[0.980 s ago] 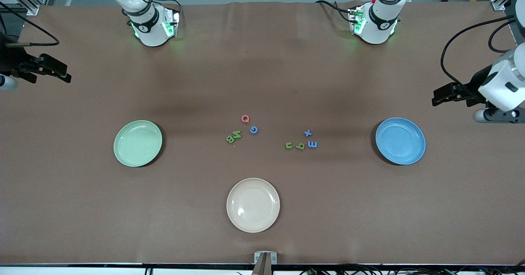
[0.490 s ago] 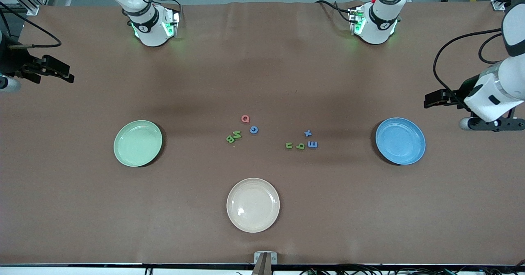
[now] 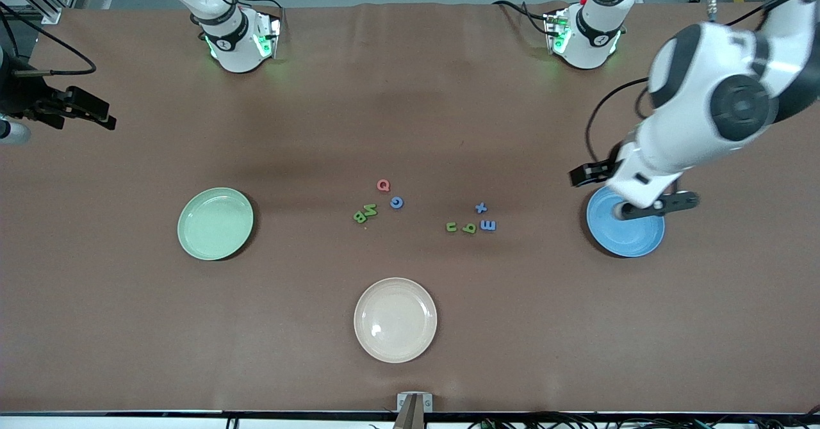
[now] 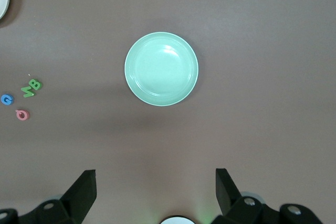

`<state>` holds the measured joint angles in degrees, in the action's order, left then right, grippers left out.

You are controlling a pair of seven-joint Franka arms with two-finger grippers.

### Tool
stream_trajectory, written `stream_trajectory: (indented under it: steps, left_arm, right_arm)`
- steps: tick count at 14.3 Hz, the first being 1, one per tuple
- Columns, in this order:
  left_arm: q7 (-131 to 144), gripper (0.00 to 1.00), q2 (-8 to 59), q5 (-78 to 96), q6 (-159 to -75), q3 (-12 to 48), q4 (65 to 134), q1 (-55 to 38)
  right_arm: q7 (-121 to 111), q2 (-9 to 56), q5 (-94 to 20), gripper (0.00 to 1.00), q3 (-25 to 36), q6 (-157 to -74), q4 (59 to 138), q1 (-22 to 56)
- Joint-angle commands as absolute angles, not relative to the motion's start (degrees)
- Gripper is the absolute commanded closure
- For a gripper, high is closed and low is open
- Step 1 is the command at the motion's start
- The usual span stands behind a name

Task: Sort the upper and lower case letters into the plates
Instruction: 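Move the left gripper over the scattered foam letters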

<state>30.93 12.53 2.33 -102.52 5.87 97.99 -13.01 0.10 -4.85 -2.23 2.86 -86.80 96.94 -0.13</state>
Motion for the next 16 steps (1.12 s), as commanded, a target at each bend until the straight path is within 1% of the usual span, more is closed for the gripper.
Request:
stream_trajectory:
  steps: [1,4,6,8,16]
  left_arm:
    - [38.1,0.0,12.7,2.6,-112.2,6.5,106.0,-15.8]
    - [43.0,0.0,15.0,2.6,-122.0,6.6,111.2,-18.9]
    - [47.5,0.0,18.7,2.4,-125.3,6.6,111.0,-21.9]
    - [50.7,0.0,22.1,2.1,-130.5,6.5,111.0,-24.4]
    - [51.5,0.01,26.9,1.8,-135.0,6.5,111.1,-26.1]
  right_arm:
    - [-1.0,-6.8,-2.5,0.0,2.6,-87.0,98.7,-1.1]
    - [-1.0,-6.9,-2.3,0.0,2.6,-87.0,98.7,-1.1]
    - [-1.0,-6.8,-2.3,0.0,2.6,-87.0,98.7,-1.1]
    - [-1.0,-6.9,-2.1,0.0,2.5,-87.1,98.7,-1.1]
    - [-0.9,-6.8,-1.4,0.0,2.5,-87.3,98.7,-1.0]
